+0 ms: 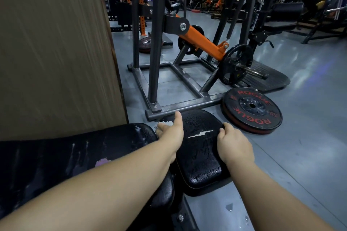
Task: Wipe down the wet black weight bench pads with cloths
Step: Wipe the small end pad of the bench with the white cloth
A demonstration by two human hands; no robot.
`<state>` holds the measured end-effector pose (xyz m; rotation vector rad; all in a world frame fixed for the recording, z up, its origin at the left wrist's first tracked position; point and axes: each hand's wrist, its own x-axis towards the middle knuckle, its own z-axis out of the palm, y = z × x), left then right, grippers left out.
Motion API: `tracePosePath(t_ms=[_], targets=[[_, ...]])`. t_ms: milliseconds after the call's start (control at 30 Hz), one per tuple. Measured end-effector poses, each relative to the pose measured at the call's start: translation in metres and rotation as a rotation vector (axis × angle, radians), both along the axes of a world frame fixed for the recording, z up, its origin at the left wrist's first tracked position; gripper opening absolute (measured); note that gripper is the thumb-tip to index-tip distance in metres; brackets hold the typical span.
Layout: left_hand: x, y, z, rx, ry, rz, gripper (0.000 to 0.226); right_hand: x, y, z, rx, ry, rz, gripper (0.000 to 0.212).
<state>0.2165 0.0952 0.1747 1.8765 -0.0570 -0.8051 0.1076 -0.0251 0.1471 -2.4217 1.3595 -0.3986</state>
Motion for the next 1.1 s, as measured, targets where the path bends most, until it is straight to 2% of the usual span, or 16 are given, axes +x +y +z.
tracePosePath(t_ms=[233,367,467,833,1100], targets=[[-0.054,0.018,-0.008,0.082,-0.101,-0.137,0.079,0.001,-0.003,-0.001,0.0,-0.005,0.0,0.039],[-0.094,0.041,-0.017,0.029,-0.111,-0.182,0.076,0.002,-0.003,-0.005,-0.005,-0.014,-0.001,0.038],[-0.105,0.048,-0.017,0.021,-0.005,-0.151,0.078,0.002,-0.003,-0.005,-0.013,-0.014,0.001,0.037],[-0.038,0.008,0.005,0.041,-0.034,-0.004,0.086,0.0,-0.002,-0.002,-0.008,0.009,-0.004,0.041],[-0.068,0.024,-0.012,0.15,-0.184,-0.219,0.075,0.001,-0.003,-0.003,-0.008,-0.005,-0.003,0.038]])
